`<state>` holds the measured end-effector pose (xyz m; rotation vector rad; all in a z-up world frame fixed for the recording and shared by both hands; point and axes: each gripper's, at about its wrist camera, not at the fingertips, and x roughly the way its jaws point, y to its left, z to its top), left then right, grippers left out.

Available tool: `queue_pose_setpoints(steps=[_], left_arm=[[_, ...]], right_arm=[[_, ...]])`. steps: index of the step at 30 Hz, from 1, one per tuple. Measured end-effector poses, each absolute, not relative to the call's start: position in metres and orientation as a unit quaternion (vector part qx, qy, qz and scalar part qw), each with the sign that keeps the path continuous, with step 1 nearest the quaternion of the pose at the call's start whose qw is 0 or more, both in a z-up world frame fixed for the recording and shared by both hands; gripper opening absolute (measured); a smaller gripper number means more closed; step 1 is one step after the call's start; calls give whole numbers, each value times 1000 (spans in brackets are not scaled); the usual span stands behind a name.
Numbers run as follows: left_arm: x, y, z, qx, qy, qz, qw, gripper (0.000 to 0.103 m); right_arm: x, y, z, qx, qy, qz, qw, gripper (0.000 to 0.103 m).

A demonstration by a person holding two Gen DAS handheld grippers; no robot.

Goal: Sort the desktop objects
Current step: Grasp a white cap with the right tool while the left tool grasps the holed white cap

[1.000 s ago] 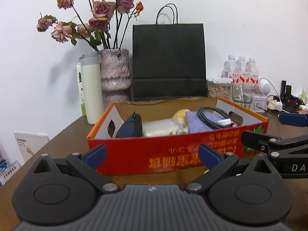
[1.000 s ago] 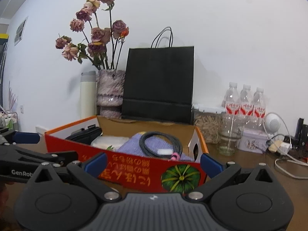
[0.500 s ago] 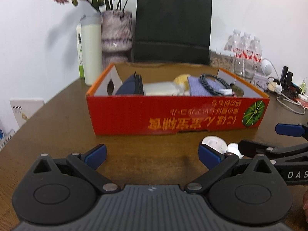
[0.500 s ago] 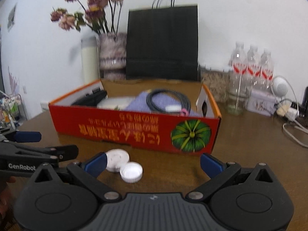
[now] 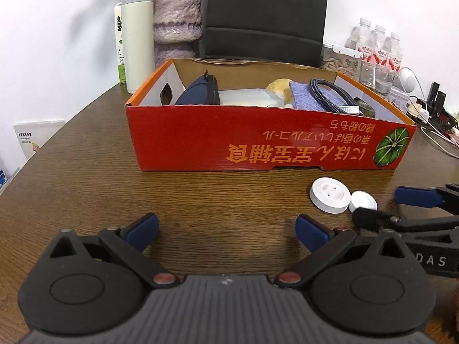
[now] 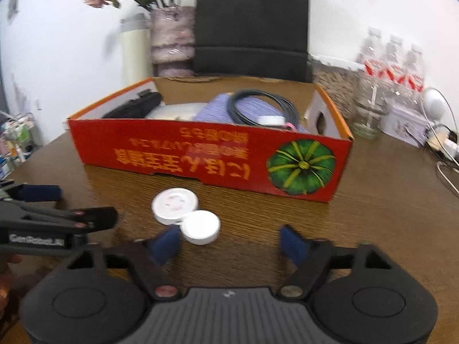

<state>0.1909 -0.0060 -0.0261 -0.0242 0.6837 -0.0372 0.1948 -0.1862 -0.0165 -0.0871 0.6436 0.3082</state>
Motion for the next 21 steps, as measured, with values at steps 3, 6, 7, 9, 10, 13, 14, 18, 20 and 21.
queue_pose_setpoints(steps=[3, 6, 7, 9, 10, 13, 14, 18, 20, 21], left_arm=[[191, -6, -26, -11, 336, -19, 942, 103], [192, -7, -26, -8, 337, -18, 941, 103], [192, -8, -27, -5, 338, -16, 941, 103], [193, -11, -27, -1, 339, -14, 941, 103], [193, -12, -27, -1, 339, -16, 941, 103], [190, -18, -27, -10, 336, -27, 942, 103], [190, -21, -26, -11, 335, -32, 942, 103], [191, -43, -26, -1, 336, -51, 940, 103], [191, -55, -27, 0, 336, -57, 940, 103], [192, -60, -27, 1, 336, -59, 940, 103]], right_arm=[[193, -183, -14, -50, 311, 159, 936, 25], [194, -188, -13, -43, 312, 161, 935, 25], [195, -189, -13, -44, 312, 157, 936, 25], [199, -194, -13, -42, 313, 151, 937, 25], [200, -197, -14, -41, 313, 149, 937, 25], [205, -208, -14, -35, 314, 141, 938, 25], [206, -210, -14, -34, 314, 139, 939, 25], [208, -221, -14, -34, 314, 136, 939, 25], [208, -226, -15, -35, 314, 136, 939, 25], [208, -229, -15, -35, 313, 136, 939, 25]])
